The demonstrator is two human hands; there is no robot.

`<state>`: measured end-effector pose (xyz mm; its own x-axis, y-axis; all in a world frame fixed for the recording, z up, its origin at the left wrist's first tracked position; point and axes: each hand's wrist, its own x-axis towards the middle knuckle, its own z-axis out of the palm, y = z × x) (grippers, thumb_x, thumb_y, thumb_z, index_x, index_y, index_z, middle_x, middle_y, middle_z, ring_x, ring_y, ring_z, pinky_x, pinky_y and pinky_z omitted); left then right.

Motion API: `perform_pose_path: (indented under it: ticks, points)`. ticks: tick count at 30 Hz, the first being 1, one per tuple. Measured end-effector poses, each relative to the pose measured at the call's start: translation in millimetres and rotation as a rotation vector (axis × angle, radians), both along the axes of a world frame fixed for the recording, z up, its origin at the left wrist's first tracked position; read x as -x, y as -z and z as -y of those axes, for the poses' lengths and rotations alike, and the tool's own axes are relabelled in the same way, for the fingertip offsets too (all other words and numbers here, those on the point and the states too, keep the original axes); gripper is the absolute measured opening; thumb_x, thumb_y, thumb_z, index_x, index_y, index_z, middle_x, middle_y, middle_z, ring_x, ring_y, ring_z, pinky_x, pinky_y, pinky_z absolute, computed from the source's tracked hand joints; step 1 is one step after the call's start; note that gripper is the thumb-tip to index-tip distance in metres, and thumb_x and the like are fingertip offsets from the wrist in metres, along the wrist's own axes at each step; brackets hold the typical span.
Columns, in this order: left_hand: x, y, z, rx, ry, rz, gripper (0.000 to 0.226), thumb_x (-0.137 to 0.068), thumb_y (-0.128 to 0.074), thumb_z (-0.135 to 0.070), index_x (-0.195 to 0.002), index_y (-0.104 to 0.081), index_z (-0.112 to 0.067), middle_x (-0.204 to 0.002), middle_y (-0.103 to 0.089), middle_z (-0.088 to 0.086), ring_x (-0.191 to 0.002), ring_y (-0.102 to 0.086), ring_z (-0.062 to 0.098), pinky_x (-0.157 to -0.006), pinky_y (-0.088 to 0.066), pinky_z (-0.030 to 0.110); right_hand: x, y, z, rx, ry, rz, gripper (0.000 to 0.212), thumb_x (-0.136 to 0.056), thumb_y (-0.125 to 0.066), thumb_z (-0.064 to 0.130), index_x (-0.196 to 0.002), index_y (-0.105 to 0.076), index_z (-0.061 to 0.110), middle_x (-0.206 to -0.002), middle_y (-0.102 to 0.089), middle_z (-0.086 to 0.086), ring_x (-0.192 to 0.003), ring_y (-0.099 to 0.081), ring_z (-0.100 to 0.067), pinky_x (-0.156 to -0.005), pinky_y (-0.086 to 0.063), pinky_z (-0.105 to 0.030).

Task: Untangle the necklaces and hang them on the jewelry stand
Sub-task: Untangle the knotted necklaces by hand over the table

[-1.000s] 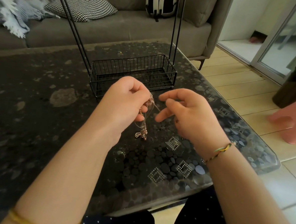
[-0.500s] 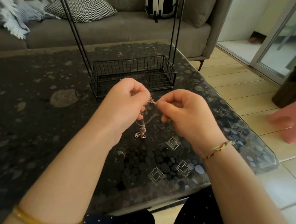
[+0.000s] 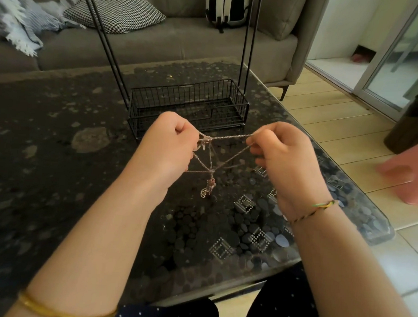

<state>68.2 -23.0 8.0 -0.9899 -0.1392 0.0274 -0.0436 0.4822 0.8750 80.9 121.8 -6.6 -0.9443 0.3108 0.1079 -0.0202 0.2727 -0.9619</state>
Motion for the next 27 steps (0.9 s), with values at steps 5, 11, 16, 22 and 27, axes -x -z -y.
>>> perform_pose_path:
  ticks: [5,11,16,22,27]
  points:
    - [-1,1,-4,-0.011,0.023,0.047,0.015,-0.094,-0.044,-0.014,-0.09,-0.058,-0.016,-0.075,-0.054,-0.001,-0.064,-0.05,0.011,-0.06,-0.046,0.028,3,1,-1,0.165,0.104,0.029,0.021,-0.086,-0.051,0.011,-0.093,-0.061,-0.006,-0.076,-0.051,-0.004,-0.059,-0.041,-0.008,-0.042,-0.034,-0.01]
    - [-2,3,-9,-0.013,0.002,0.061,0.022,-0.095,-0.043,-0.011,-0.078,-0.056,-0.016,-0.076,-0.056,-0.001,-0.064,-0.05,0.009,-0.061,-0.044,0.028,2,0,0,0.277,0.187,0.031,0.013,-0.085,-0.047,0.012,-0.078,-0.058,0.009,-0.068,-0.057,-0.004,-0.066,-0.048,-0.014,-0.045,-0.037,-0.017]
    - [0,-2,-9,-0.265,-0.084,0.074,0.024,-0.095,-0.044,-0.009,-0.077,-0.057,-0.016,-0.075,-0.056,0.001,-0.063,-0.048,0.01,-0.052,-0.039,0.022,3,9,-9,-0.224,0.064,0.131,0.029,-0.085,-0.046,0.018,-0.086,-0.057,-0.01,-0.077,-0.067,-0.019,-0.061,-0.045,-0.022,-0.056,-0.042,-0.029]
    - [-2,-6,-8,-0.459,-0.055,0.104,0.021,-0.088,-0.041,-0.002,-0.072,-0.051,-0.01,-0.066,-0.044,0.001,-0.057,-0.037,0.01,-0.045,-0.027,0.022,2,9,-3,-0.366,0.001,0.165,0.023,-0.086,-0.045,0.014,-0.083,-0.058,-0.005,-0.083,-0.067,-0.015,-0.065,-0.053,-0.022,-0.066,-0.047,-0.034]
    - [-3,-4,-8,-0.381,0.009,0.124,0.015,-0.09,-0.041,-0.005,-0.081,-0.051,-0.013,-0.067,-0.039,-0.001,-0.055,-0.032,0.009,-0.046,-0.025,0.023,-1,-7,2,0.889,-0.158,0.161,0.018,-0.089,-0.04,0.0,-0.075,-0.05,0.003,-0.073,-0.06,-0.01,-0.058,-0.062,-0.015,-0.07,-0.058,-0.032]
